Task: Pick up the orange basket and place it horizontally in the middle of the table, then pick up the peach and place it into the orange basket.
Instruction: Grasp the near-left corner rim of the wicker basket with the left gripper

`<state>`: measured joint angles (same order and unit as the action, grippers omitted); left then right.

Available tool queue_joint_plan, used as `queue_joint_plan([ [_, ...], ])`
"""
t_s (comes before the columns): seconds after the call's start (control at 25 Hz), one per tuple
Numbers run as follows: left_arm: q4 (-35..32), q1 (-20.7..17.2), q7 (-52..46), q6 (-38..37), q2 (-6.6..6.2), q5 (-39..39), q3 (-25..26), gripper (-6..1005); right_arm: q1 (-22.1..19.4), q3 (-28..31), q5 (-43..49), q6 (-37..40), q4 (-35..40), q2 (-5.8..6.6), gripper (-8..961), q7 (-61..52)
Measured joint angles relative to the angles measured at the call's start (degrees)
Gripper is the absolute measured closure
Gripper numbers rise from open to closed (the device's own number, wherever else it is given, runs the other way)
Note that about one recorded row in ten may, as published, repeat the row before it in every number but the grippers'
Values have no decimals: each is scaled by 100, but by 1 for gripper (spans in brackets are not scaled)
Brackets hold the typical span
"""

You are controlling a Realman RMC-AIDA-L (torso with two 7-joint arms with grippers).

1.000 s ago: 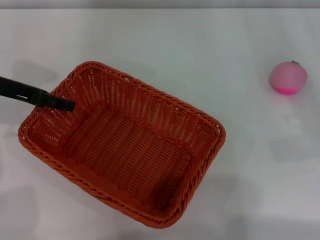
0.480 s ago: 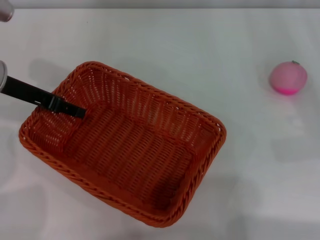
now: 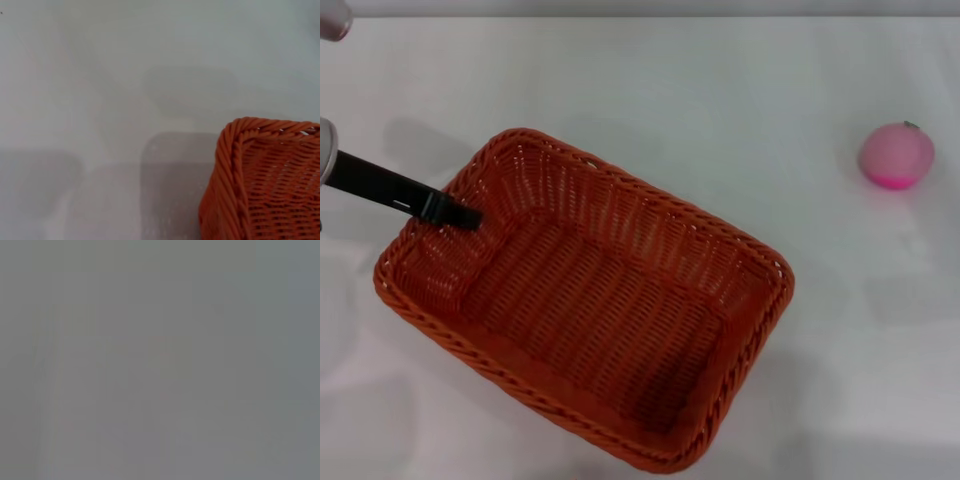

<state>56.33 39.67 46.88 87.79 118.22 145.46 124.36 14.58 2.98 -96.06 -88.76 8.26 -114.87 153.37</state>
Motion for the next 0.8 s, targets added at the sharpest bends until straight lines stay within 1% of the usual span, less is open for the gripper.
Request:
queue_joint_plan([
  [0.2,2,-6,-59,2,14,0,0,715,0,0,0,0,0,0,229,0],
  [0.28,-11,-6,-69,1,15,0,0,875,0,0,0,0,0,0,229,0],
  [0.48,5,-3,-279,3,20,-106,52,874,0,1,0,-4,3,0,229,0],
  [0.8,276,50,-977,387,-50,-537,209,875,31,0,0,-4,14,-1,228,5],
])
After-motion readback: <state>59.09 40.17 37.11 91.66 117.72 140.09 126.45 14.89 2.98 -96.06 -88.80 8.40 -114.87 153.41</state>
